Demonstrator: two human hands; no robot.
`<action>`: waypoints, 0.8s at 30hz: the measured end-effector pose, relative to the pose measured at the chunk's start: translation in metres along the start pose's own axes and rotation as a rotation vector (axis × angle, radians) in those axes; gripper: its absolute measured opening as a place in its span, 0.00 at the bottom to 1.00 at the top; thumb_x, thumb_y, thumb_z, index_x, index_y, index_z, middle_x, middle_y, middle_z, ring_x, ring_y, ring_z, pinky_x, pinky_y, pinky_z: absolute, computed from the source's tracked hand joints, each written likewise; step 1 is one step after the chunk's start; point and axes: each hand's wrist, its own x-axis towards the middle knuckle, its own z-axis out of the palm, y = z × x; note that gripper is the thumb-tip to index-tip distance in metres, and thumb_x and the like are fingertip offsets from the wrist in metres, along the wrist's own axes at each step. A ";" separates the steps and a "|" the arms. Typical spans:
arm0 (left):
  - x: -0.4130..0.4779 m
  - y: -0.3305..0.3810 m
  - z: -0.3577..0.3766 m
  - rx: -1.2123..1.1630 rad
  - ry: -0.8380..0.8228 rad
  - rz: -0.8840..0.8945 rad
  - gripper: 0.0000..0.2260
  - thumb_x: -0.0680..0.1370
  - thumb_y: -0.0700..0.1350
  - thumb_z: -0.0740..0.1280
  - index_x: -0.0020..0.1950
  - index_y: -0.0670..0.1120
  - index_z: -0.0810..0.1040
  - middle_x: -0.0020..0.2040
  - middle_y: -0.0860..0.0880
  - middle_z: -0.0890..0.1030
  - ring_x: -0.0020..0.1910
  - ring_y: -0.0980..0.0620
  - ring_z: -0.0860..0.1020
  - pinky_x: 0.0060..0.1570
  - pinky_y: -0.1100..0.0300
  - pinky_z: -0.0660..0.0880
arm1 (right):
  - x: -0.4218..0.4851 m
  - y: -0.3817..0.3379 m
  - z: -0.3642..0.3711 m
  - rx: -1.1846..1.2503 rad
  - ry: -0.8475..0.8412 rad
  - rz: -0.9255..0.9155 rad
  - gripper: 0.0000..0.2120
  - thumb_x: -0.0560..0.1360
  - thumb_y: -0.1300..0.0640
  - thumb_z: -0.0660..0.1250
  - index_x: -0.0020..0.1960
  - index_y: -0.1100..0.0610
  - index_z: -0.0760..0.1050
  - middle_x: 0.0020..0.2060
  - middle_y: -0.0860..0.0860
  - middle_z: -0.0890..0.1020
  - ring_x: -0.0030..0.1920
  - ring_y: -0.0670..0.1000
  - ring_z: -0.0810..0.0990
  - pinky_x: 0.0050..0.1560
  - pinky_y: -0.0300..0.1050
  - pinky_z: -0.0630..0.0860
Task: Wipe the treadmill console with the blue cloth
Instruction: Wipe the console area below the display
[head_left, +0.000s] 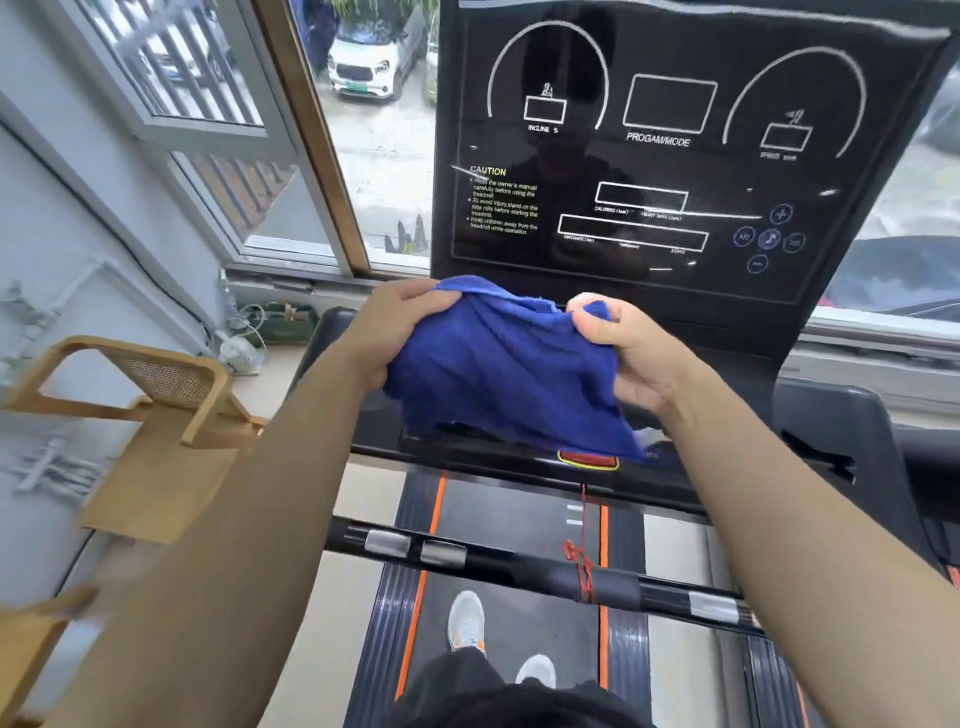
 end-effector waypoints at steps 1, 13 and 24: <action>-0.005 0.002 -0.002 -0.037 -0.059 -0.040 0.13 0.78 0.45 0.68 0.56 0.36 0.82 0.47 0.45 0.83 0.45 0.53 0.79 0.47 0.61 0.75 | -0.004 0.001 -0.003 0.043 -0.043 0.014 0.14 0.67 0.54 0.79 0.35 0.52 0.74 0.32 0.47 0.74 0.33 0.45 0.73 0.35 0.39 0.71; 0.034 -0.060 0.030 0.660 0.418 0.143 0.12 0.78 0.36 0.65 0.59 0.44 0.80 0.53 0.48 0.79 0.51 0.50 0.77 0.58 0.57 0.73 | 0.031 0.057 -0.022 -0.881 0.831 -0.208 0.09 0.76 0.64 0.67 0.45 0.49 0.78 0.45 0.46 0.82 0.47 0.49 0.79 0.54 0.47 0.76; -0.030 -0.181 0.040 1.376 0.053 0.290 0.26 0.84 0.51 0.49 0.81 0.41 0.58 0.81 0.42 0.58 0.80 0.44 0.58 0.77 0.46 0.58 | 0.015 0.172 0.015 -1.800 0.263 0.004 0.32 0.81 0.42 0.47 0.81 0.59 0.54 0.81 0.58 0.52 0.81 0.56 0.48 0.78 0.55 0.50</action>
